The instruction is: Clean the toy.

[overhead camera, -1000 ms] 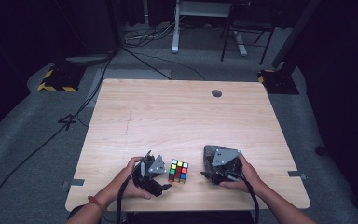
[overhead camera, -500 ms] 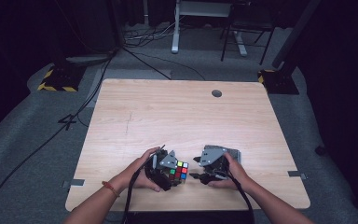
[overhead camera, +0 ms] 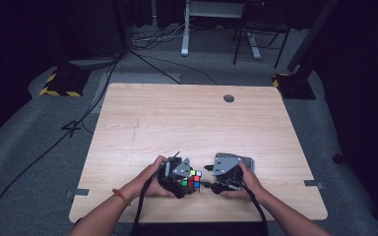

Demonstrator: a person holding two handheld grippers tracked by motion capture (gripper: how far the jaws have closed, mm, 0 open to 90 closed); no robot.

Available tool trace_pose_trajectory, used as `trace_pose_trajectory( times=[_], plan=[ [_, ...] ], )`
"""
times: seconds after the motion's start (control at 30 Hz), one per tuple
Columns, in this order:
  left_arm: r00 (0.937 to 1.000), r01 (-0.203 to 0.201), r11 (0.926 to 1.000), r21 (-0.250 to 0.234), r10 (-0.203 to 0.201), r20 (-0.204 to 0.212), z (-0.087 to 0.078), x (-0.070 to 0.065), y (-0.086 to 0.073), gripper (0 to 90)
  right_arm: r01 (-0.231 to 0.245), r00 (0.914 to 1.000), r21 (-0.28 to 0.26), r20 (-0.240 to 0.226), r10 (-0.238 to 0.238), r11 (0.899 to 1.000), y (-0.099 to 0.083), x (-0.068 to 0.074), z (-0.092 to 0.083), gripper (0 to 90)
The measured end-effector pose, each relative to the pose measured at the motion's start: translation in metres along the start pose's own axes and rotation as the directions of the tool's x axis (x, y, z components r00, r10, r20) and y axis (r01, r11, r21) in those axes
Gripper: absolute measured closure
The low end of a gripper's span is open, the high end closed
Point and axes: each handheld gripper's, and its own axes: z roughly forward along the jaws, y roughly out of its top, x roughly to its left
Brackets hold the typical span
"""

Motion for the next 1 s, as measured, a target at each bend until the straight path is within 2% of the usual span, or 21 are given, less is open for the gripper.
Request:
trace_pose_trajectory(
  times=[0.2, 0.27, 0.33, 0.37, 0.43, 0.53, 0.67, 0.77, 0.9, 0.97, 1.0],
  plan=[
    [1.0000, 0.006, 1.0000, -0.006, -0.006, 0.003, 0.000, 0.002, 0.001, 25.9, -0.017, 0.9998, -0.023, -0.008, 0.017, 1.000, -0.001, -0.001, -0.002, 43.4],
    [0.9996, 0.020, 0.9998, 0.002, -0.020, 0.019, 0.001, 0.003, 0.002, 23.4, -0.021, 0.9996, -0.040, -0.018, 0.020, 0.999, -0.001, 0.000, -0.003, 43.3],
    [0.9998, 0.009, 0.9998, 0.019, -0.009, 0.015, 0.004, 0.003, 0.003, 20.9, -0.021, 0.9995, -0.051, -0.024, 0.020, 0.998, 0.001, 0.002, -0.004, 43.3],
    [0.9998, 0.001, 0.9998, 0.022, -0.002, 0.020, 0.004, 0.004, 0.002, 20.3, -0.004, 0.9998, -0.043, -0.021, 0.004, 0.999, 0.002, 0.003, -0.003, 43.7],
    [0.9994, 0.007, 0.9998, 0.017, -0.007, 0.033, 0.003, 0.005, 0.001, 20.0, 0.003, 0.9998, -0.046, -0.022, -0.004, 0.999, 0.002, 0.005, -0.002, 43.9],
    [0.9990, 0.007, 1.0000, 0.003, -0.007, 0.045, 0.000, 0.009, -0.004, 24.5, -0.006, 1.0000, -0.048, -0.008, 0.006, 0.999, 0.002, 0.004, -0.002, 44.3],
    [0.9993, 0.005, 0.9999, -0.010, -0.005, 0.037, -0.001, 0.009, -0.005, 26.3, -0.014, 0.9999, -0.054, -0.008, 0.014, 0.998, 0.002, 0.001, -0.002, 44.3],
    [0.9982, 0.030, 0.9990, -0.033, -0.028, 0.053, -0.001, 0.012, -0.007, 26.6, -0.010, 0.9999, -0.063, 0.004, 0.011, 0.998, 0.003, 0.002, -0.003, 44.6],
    [0.9980, 0.033, 0.9993, -0.017, -0.032, 0.055, 0.002, 0.012, -0.005, 23.8, 0.005, 1.0000, -0.083, -0.003, -0.005, 0.997, 0.005, 0.004, -0.006, 52.5],
    [0.9986, 0.018, 0.9998, -0.009, -0.018, 0.051, 0.001, 0.014, -0.005, 25.0, 0.024, 0.9994, -0.099, -0.021, -0.026, 0.995, 0.005, 0.007, -0.007, 64.8],
    [0.9983, 0.023, 0.9997, -0.010, -0.022, 0.054, 0.000, 0.015, -0.007, 26.6, 0.035, 0.9993, -0.105, -0.012, -0.036, 0.994, 0.006, 0.009, -0.008, 68.6]
  ],
)
